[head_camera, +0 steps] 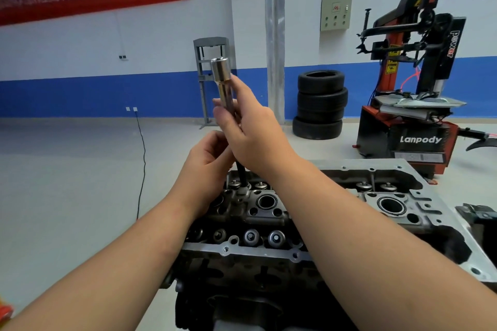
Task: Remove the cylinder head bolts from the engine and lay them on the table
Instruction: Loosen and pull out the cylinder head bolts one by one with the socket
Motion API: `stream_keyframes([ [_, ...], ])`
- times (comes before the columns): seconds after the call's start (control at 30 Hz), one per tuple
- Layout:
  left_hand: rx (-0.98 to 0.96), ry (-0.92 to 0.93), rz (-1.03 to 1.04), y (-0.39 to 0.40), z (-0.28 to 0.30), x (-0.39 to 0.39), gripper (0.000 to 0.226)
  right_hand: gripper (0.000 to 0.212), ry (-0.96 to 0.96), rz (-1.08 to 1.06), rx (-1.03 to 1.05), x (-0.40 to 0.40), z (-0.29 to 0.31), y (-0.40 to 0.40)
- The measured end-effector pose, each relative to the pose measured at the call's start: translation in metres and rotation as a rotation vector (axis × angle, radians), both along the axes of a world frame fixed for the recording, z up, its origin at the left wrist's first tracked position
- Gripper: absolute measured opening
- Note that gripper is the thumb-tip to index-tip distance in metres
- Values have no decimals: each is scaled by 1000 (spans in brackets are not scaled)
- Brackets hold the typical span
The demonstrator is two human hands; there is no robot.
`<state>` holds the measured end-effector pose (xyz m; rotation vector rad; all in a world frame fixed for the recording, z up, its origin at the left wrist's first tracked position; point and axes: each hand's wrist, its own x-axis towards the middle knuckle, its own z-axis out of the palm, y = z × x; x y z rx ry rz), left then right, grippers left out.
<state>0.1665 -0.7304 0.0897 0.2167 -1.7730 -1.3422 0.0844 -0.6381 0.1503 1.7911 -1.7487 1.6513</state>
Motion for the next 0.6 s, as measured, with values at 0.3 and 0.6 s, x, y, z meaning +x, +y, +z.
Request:
stream_keyframes([
  [0.3, 47, -44, -60, 2, -1, 1, 30, 43, 0, -52, -23, -3, 0, -3],
  [0.6, 21, -31, 6, 2, -1, 0, 20, 7, 43, -110, -94, -7, -1, -4],
])
